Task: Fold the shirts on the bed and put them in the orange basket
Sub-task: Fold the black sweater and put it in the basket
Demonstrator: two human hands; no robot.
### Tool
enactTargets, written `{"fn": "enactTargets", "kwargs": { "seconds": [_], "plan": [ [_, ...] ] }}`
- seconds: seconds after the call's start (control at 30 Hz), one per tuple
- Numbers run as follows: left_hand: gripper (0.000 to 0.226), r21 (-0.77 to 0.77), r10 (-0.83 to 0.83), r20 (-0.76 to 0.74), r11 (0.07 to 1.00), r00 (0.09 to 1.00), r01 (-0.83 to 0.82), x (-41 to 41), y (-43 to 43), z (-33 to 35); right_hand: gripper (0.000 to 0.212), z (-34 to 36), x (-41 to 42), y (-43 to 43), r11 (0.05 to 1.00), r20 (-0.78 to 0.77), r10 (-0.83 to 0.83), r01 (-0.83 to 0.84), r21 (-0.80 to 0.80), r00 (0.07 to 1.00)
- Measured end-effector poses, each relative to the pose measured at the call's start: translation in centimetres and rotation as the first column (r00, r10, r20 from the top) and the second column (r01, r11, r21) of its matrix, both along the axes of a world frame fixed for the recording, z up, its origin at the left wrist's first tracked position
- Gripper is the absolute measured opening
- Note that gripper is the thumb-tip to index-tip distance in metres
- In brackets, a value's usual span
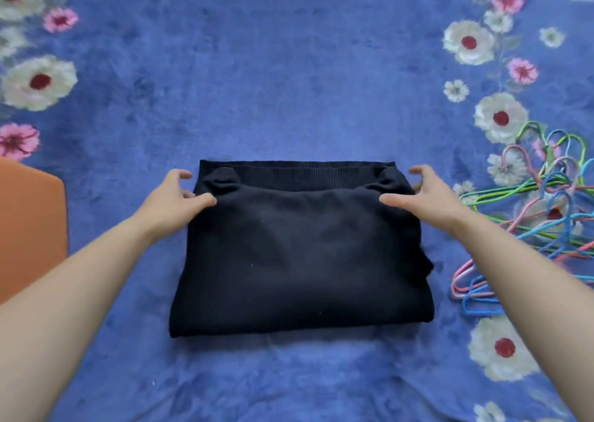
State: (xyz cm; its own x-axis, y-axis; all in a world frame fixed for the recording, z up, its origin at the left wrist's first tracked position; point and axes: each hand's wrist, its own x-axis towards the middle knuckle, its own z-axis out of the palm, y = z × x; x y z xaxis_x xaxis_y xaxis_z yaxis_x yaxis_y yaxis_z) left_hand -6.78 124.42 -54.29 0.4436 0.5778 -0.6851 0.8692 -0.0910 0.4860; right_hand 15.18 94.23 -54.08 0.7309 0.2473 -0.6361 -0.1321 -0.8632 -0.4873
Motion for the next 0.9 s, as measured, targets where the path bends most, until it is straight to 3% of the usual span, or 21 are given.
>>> {"fn": "enactTargets", "kwargs": {
  "seconds": [0.07,0.17,0.23,0.3,0.37,0.47,0.6,0.7,0.9],
  "plan": [
    [0.062,0.09,-0.012,0.123,0.996,0.992,0.001,0.1,-0.7,-1.5,0.072,-1.4,-0.5,0.1,0.999,0.229,0.041,-0.04,-0.007,0.973],
    [0.061,0.191,-0.208,0.176,0.966,0.962,0.174,0.1,-1.5,-3.1,0.063,-2.8,-1.8,-0.3,0.979,0.343,0.183,-0.203,0.023,0.922],
    [0.048,0.272,-0.247,0.146,0.941,0.958,0.202,0.6,-1.8,-3.6,0.056,-3.8,-2.0,-0.8,0.937,0.359,0.339,-0.348,-0.039,0.87],
    [0.025,0.266,-0.2,0.17,0.952,0.965,0.15,1.3,-1.7,-3.4,0.032,-4.2,-1.4,-0.9,0.905,0.414,0.402,-0.422,-0.047,0.817],
    [0.011,0.082,-0.126,0.214,0.99,0.969,0.11,1.6,-0.9,-2.4,0.013,-3.5,-0.4,-0.5,0.918,0.456,0.346,-0.396,0.016,0.82],
    [0.035,-0.111,-0.064,0.2,0.99,0.978,0.088,2.0,0.8,-0.8,0.022,-2.3,1.4,0.3,0.942,0.342,0.272,-0.321,0.094,0.899],
    [0.043,0.046,-0.029,0.128,0.999,0.991,0.023,2.9,1.8,-1.8,0.035,-3.3,2.7,1.7,0.967,0.222,0.225,-0.245,0.067,0.949],
    [0.051,0.231,-0.057,0.1,0.972,0.993,0.032,3.5,1.2,-3.6,0.03,-5.1,2.8,2.5,0.98,0.292,0.193,-0.199,-0.01,0.937],
    [0.04,0.366,0.014,0.317,0.921,0.948,-0.136,4.6,2.0,-5.1,0.032,-5.8,3.5,3.3,0.988,0.51,0.144,-0.149,-0.031,0.848]
  ]
}}
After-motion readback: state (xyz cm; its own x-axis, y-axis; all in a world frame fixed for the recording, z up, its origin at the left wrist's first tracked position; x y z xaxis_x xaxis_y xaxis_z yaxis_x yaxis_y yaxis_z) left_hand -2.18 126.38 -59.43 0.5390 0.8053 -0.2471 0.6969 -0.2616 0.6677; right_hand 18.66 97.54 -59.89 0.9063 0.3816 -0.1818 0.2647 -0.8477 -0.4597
